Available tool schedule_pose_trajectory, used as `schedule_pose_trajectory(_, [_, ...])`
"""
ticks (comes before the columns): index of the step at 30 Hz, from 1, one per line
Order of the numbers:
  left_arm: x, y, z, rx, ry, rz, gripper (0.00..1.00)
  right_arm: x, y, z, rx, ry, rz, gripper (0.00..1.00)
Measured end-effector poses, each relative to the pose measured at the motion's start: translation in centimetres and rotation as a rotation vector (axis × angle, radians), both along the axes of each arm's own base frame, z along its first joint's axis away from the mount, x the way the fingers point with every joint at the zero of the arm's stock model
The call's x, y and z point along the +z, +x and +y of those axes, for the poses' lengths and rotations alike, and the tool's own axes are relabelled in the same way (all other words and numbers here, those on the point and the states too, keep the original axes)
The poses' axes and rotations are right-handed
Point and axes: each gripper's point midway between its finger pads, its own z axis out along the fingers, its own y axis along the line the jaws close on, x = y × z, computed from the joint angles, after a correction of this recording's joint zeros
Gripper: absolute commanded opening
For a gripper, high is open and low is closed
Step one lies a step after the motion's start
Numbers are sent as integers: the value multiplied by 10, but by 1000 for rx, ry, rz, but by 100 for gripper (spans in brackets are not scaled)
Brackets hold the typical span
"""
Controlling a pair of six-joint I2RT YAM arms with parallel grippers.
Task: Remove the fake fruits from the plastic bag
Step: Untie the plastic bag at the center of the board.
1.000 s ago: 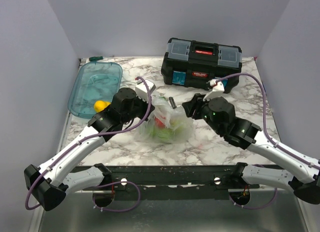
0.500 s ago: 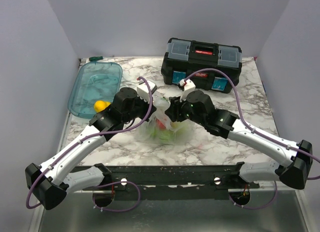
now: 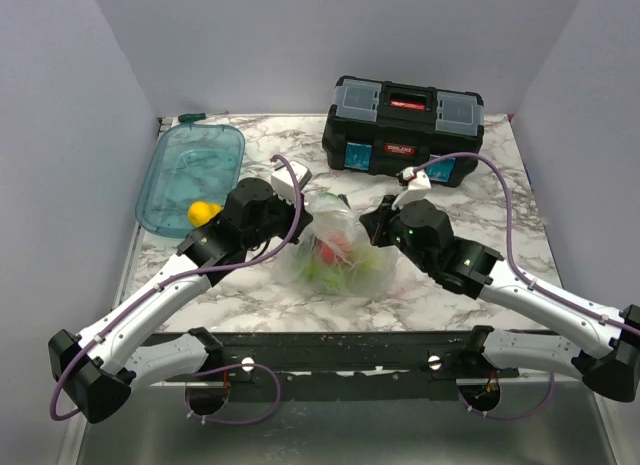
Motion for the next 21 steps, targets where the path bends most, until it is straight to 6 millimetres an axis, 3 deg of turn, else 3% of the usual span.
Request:
schedule_pose_trajectory(10, [19,-5,24,91,-92,-117,0,12,-5,-41,-198,226,-30,1])
schedule_pose_trajectory(16, [29,-7,20,67,-126,-156,35,21,-5,-37,-160,234,-72,1])
schedule_pose_trajectory(21, [39,-9,17,35,-144,-199,53,14,-9,-29,-81,157,-85,1])
